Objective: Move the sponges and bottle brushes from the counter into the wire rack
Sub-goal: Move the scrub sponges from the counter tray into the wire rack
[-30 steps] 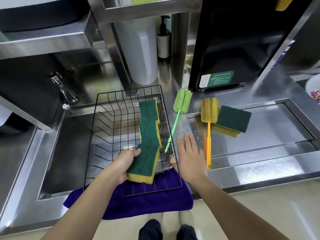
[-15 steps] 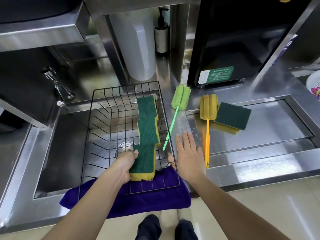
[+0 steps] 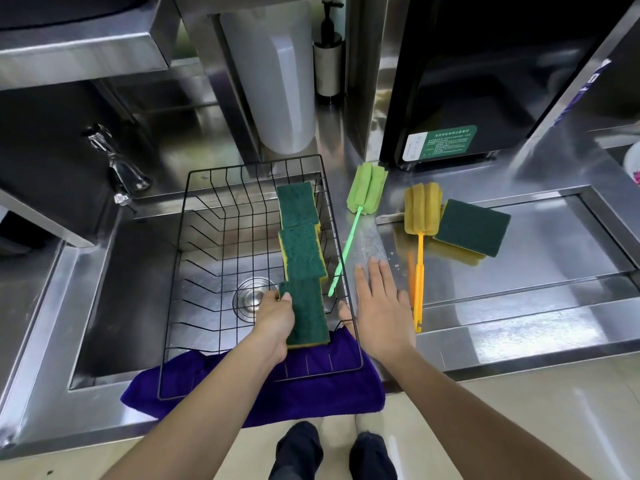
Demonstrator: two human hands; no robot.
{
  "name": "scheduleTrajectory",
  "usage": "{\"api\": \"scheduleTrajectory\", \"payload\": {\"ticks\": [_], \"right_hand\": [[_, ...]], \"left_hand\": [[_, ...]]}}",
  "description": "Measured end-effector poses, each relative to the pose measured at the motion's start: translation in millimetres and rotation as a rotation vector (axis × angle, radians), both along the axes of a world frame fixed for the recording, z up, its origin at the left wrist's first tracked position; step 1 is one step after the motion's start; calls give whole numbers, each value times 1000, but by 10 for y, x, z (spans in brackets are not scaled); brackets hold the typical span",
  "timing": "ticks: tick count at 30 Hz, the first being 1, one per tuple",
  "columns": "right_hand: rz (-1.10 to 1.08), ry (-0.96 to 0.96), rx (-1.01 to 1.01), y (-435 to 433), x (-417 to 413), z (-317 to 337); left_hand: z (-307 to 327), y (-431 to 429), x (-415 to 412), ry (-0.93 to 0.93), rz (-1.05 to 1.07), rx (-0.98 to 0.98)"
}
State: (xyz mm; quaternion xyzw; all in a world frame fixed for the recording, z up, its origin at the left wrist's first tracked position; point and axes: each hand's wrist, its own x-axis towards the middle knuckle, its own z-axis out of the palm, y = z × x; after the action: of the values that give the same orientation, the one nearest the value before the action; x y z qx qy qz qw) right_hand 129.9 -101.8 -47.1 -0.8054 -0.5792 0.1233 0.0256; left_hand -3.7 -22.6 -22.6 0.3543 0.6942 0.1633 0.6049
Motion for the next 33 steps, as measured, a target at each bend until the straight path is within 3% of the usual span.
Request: {"api": "scheduleTrajectory", "payload": {"ticks": [8, 14, 24, 29, 33], "right_hand": [[-17, 11, 97, 10, 0, -67], [-48, 8, 139, 9, -3, -122], [-42, 13, 147, 2, -11, -83], [-54, 11, 119, 10, -6, -94], [-43, -1, 112, 6, -20, -17]], "left_hand": [[12, 69, -141, -13, -345, 144], [49, 32, -154, -63, -461, 152], [86, 139, -214, 17, -353, 97], [224, 355, -131, 259, -381, 278], [478, 532, 254, 418, -523, 596]]}}
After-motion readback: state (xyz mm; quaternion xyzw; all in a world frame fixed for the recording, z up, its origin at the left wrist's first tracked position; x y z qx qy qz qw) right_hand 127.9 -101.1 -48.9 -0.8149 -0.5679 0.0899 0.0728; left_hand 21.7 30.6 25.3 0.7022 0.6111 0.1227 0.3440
